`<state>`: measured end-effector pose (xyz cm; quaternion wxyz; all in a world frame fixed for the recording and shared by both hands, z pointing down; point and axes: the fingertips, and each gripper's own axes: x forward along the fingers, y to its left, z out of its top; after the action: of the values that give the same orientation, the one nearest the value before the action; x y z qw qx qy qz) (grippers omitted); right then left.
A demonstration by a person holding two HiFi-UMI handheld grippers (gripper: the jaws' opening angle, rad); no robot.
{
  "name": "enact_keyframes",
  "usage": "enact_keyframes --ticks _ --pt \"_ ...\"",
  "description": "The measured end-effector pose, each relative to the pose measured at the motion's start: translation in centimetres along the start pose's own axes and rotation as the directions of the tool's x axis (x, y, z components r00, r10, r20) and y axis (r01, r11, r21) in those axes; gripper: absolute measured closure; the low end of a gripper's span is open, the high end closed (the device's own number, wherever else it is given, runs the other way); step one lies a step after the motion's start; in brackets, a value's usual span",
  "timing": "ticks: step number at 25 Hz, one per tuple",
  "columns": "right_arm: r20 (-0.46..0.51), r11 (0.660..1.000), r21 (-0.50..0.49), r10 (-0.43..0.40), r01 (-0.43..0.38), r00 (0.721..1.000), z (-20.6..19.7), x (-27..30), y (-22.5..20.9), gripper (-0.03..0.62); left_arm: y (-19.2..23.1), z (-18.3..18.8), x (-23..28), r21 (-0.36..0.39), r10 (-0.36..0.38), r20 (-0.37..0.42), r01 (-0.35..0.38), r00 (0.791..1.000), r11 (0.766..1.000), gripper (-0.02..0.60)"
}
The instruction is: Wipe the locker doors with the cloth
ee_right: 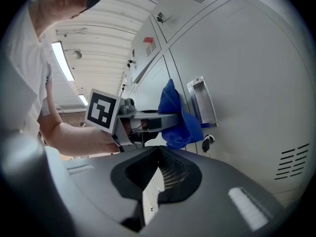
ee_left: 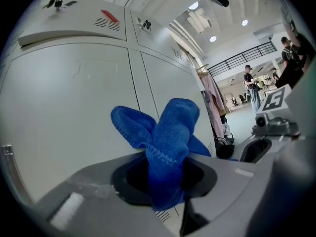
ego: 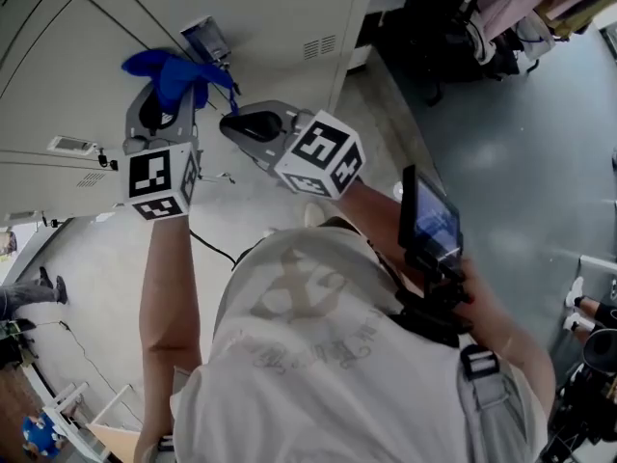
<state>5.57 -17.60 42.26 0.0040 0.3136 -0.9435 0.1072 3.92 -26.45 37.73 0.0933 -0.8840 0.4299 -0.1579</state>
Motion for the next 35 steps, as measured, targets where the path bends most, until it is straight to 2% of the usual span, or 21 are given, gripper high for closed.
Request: enact_keyframes --ticks 4,10,17,25,32,35 --pt "-0.006 1.000 0.008 -0.024 0.024 1.000 -0.6 -0.6 -0.1 0.588 0.0 -0.6 0.0 -0.014 0.045 -0.007 -0.045 0.999 0.999 0.460" --pt "-0.005 1.000 0.000 -0.028 0.028 1.000 -0.7 0.5 0.2 0.588 2.2 -2.4 -0.9 -0.029 0.102 -0.034 -0.103 0.994 0.994 0.460" --pt "-0.005 1.000 0.001 -0.027 0.027 1.000 -0.8 1.3 1.2 0.588 5.3 -4.6 -3.0 -0.084 0.163 -0.062 -0.168 0.985 0.982 0.460" --pt "-0.012 1.000 -0.015 -0.014 0.014 1.000 -0.7 2.8 2.5 0.588 9.6 -7.2 -5.9 -0.158 0.247 -0.098 -0.260 0.964 0.952 0.460" --pt "-0.019 1.000 -0.018 -0.011 0.011 1.000 -0.8 3.7 3.3 0.588 13.6 -9.5 -9.7 -0.256 0.328 -0.158 -0.359 0.932 0.898 0.460" --pt "-0.022 1.000 -0.022 -0.001 0.001 1.000 -0.8 4.2 3.8 0.588 14.9 -9.9 -10.9 -0.288 0.349 -0.152 -0.379 0.925 0.879 0.460"
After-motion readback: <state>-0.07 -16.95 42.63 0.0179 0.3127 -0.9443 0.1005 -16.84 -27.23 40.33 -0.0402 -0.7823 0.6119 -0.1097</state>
